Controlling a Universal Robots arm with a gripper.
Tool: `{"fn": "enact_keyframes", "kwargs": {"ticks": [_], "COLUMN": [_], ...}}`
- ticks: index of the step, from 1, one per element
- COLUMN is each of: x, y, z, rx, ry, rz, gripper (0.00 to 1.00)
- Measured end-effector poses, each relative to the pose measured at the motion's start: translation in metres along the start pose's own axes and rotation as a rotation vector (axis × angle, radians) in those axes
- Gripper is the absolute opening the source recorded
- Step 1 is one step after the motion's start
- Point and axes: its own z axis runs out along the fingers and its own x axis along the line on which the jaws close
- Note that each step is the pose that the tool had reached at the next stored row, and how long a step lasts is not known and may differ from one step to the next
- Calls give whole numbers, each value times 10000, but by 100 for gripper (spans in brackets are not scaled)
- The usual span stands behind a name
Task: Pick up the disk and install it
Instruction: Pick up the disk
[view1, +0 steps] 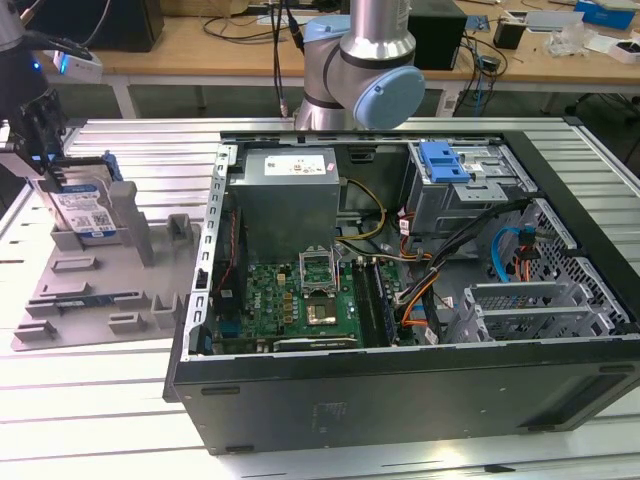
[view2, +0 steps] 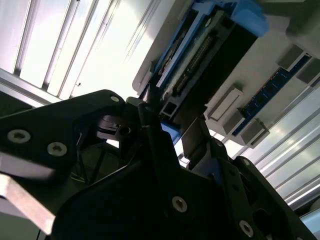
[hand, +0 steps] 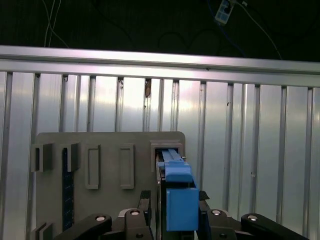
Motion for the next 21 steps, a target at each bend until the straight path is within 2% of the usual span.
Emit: {"fn": "enact_keyframes", "kwargs": {"ticks": [5,13,21], "x": [0,-28,-35], "y": [2,85,102], "z": [1,3,4], "rx": [3,2,70], "ry": [-3,-2,2], "rz": [0,-8,-45], "gripper": [45,45,45]}}
